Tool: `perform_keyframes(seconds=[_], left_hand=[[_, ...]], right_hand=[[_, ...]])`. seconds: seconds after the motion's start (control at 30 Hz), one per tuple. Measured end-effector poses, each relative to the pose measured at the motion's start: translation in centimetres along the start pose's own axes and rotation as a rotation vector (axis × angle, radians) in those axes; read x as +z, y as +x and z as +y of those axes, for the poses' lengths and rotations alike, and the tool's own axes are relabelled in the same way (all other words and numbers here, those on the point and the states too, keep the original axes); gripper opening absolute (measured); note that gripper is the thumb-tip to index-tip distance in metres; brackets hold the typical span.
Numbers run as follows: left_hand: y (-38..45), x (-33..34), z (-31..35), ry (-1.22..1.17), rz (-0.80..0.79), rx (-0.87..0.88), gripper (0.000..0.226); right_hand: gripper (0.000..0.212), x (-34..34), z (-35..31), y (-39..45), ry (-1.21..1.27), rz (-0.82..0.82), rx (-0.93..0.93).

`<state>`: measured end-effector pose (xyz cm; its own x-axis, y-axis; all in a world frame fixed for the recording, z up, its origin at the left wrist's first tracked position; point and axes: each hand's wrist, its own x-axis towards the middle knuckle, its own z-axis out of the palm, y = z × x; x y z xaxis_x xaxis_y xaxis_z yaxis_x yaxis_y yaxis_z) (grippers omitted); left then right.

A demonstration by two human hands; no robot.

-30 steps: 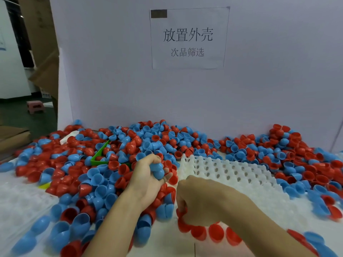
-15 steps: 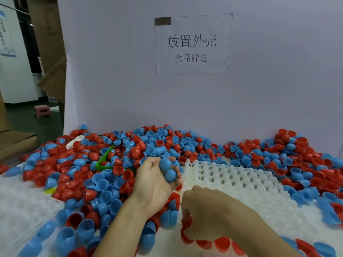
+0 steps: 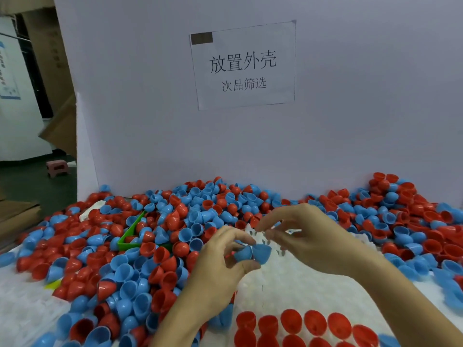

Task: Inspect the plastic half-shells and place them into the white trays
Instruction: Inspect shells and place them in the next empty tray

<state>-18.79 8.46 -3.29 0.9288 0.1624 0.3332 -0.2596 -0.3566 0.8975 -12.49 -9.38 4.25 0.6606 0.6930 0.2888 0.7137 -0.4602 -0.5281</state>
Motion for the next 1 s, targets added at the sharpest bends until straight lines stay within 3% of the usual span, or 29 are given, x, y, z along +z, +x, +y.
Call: perform_keyframes(seconds=[0.17,0.3,0.53,0.67,0.73,0.8,1.0], left_hand=[[-0.1,0.1,0.5,-0.113,-0.047,-0.027,0.055],[0.1,-0.4,0.3,-0.225,-0.039,0.005,0.054],[0.2,0.1,0.0,-0.305,-0.028,-0.009,0.056],[0.2,0.0,-0.3,-0.236,0.019,0.000,0.051],[0.2,0.2,-0.4,-0.197,0.043,0.005,0.051],[0.2,0.4,-0.5,-0.167,0.064,0.011,0.048],[0.5,0.6,-1.0,-0.154,0.107,0.022,0.042]], right_hand=[[0.035,0.5,1.5,-0.3,-0.019,-0.100,0.013],[0.039,0.9,1.7,-0.2,-0.082,-0.116,-0.045],[0.012,-1.2,1.8,-0.9,-0.101,0.012,-0.044],[0.005,-5.1,4.0,-3.1,-0.116,0.106,0.100],[0.013,-7.0,5.8,-4.9,-0.172,0.093,0.195],[0.004,-8.3,7.4,-7.0,-0.220,0.071,0.279],[0.024,-8.8,10.7,-11.9,-0.241,-0.017,0.509]])
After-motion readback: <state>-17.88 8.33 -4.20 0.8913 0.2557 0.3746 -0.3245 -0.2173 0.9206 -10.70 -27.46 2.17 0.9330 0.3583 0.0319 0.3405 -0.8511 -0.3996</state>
